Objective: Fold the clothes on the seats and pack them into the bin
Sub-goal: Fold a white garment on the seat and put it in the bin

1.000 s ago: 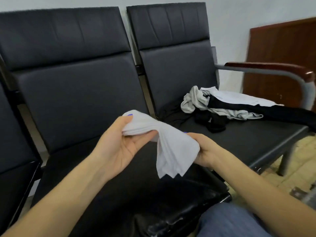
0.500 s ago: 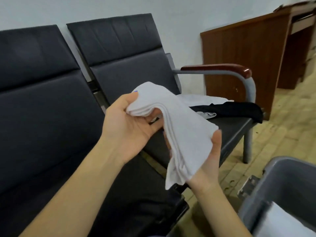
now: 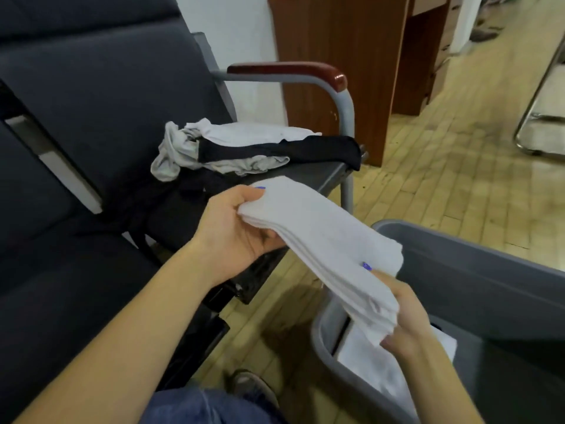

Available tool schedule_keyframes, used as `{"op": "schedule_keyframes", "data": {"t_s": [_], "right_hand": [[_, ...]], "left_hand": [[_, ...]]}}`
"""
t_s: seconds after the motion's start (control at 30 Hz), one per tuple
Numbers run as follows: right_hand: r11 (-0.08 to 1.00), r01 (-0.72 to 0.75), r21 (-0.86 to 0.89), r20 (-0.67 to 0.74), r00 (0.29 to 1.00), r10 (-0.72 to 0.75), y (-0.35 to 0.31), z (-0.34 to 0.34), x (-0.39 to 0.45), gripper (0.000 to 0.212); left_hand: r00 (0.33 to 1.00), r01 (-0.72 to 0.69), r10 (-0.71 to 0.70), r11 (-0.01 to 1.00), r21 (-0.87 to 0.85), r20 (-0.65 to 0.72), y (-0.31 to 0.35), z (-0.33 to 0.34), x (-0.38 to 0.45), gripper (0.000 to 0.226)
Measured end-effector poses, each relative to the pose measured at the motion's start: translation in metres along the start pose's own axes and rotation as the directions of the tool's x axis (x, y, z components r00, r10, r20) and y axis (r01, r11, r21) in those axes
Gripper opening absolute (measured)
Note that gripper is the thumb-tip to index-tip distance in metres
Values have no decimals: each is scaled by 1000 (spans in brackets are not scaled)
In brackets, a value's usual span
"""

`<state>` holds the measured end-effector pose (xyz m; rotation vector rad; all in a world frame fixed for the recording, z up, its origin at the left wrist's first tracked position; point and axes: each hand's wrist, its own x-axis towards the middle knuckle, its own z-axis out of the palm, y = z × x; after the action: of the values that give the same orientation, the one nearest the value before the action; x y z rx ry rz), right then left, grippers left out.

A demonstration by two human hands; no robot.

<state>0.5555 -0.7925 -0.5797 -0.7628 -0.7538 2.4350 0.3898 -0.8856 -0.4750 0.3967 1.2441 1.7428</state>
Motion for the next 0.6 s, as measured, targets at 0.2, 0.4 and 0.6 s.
{"op": "schedule_keyframes", "data": {"t_s": [0.2,0.4,0.6], "right_hand": [[953,102,-284,-26,993,-114,-43,-78,-27,40],[913,-46,-406,-162,987,-23,-40,-146,-19,54],[615,-505,-606,-314,862,398,29,-230,11,67]], "left_hand": [[986,126,-155,937,327,65,-46,31,40,20],[963,234,-267,784,575,-28,-128,49,76,16],[837,100,-544,55,993,-54,-223,39,68,34]]}}
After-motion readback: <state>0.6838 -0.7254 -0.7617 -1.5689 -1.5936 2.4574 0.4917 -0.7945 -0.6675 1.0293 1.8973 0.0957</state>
